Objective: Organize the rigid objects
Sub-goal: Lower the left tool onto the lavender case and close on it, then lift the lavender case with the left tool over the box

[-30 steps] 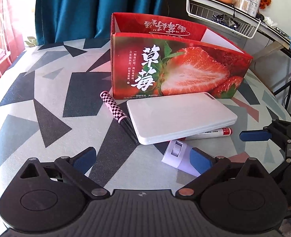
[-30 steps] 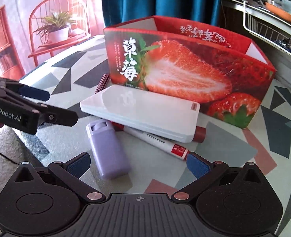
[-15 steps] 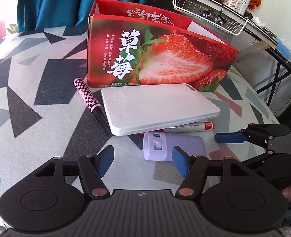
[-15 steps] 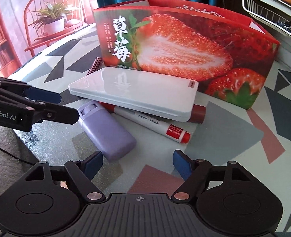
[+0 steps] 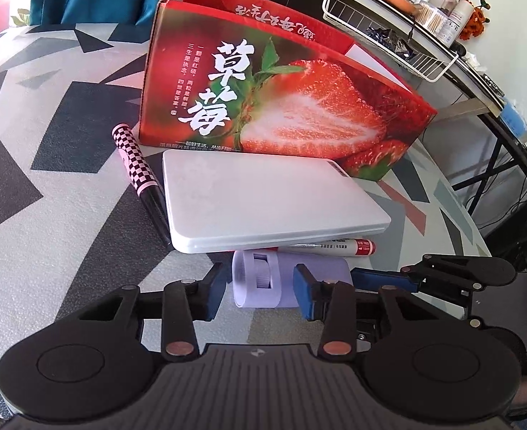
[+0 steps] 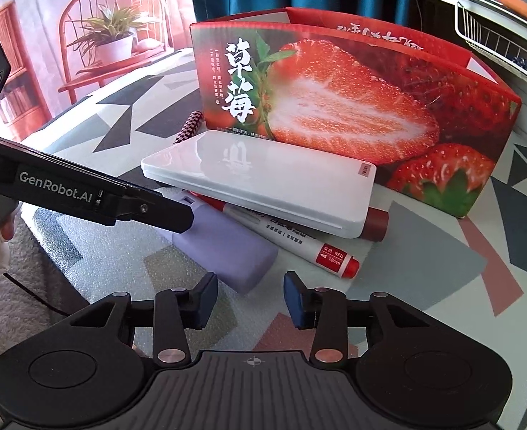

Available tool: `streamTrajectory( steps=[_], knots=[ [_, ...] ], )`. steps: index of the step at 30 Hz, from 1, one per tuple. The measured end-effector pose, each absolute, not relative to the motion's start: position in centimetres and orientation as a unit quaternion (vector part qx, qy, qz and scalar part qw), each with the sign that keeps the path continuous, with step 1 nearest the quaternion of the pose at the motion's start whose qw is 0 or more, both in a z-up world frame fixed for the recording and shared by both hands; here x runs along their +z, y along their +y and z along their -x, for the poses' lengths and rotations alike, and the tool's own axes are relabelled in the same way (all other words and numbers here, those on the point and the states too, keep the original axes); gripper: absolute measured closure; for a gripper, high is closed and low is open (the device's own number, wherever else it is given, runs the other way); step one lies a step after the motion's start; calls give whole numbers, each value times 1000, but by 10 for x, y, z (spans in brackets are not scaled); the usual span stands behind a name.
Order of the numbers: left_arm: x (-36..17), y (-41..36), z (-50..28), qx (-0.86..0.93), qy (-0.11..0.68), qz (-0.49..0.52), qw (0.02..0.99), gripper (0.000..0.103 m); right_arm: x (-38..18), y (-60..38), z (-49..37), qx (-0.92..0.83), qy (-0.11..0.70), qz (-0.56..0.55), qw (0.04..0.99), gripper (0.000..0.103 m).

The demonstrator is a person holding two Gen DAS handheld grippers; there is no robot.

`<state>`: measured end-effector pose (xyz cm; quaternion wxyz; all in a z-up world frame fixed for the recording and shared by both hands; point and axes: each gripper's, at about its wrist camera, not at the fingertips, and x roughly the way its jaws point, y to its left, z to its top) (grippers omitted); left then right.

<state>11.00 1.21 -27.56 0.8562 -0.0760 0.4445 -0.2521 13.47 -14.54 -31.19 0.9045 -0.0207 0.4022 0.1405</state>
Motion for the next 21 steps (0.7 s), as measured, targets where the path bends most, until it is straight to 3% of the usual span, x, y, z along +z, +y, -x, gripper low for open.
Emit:
streamTrajectory(
  steps=[13,21],
  knots=[
    [-278,-2,-102,-270,436,41,857,55,-317,-134,-143,157,384,54,909,56],
    [-273,-7,-100,-265,440,27,858,53,-311,-135,-137,162,382,54,908,59]
  ],
)
